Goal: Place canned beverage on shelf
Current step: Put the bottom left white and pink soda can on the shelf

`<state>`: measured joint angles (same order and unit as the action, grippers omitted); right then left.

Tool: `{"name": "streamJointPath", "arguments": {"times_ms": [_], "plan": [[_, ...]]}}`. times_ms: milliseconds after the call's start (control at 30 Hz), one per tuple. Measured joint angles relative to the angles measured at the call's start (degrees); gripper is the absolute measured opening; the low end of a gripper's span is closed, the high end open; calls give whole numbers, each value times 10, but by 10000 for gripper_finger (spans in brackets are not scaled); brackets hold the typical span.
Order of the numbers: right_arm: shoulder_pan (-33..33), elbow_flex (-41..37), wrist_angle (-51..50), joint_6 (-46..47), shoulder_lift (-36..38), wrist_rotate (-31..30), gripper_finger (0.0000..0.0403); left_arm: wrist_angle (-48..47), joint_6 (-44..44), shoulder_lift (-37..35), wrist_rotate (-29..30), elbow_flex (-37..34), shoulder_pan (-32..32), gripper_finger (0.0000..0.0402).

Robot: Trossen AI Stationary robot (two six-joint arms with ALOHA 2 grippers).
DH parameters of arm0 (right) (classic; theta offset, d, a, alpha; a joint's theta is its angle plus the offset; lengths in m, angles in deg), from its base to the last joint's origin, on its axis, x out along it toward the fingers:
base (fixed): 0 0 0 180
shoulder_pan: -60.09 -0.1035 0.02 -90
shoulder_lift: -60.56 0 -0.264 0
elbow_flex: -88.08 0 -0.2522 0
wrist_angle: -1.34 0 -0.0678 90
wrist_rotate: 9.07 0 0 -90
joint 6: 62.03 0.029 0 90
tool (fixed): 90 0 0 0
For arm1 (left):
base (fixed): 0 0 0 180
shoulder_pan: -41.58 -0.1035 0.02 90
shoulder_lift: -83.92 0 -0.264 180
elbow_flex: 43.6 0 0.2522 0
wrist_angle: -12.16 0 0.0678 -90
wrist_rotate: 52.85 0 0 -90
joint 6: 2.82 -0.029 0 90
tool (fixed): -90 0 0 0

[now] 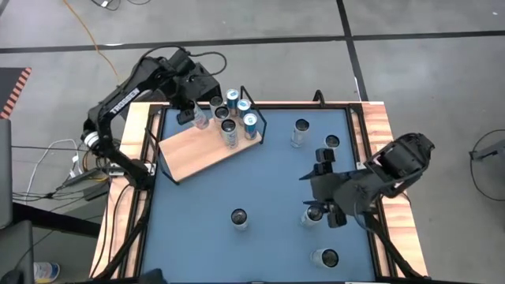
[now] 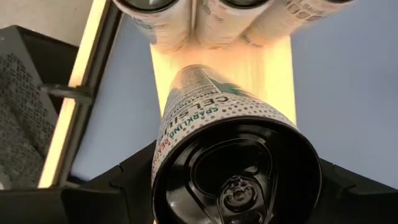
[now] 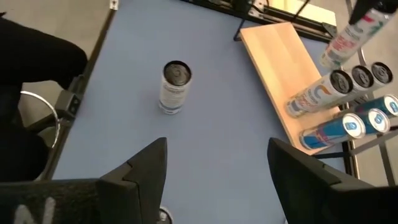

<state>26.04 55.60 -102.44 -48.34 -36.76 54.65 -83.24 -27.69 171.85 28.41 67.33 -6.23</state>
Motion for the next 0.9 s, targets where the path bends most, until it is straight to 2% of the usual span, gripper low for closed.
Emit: {"name": "streamJointPath", "arguments": {"times_ms": [300,700,900], "plan": [[-58,0,0,29,1,-15,256,9,-44,65,-15,0,-20,256],[-172,0,0,132,30,-157,256,27,-86,78,-14,0,-58,256],[-204,0,0,133,30,-173,256,33,-103,76,-17,-12,-61,256]]}}
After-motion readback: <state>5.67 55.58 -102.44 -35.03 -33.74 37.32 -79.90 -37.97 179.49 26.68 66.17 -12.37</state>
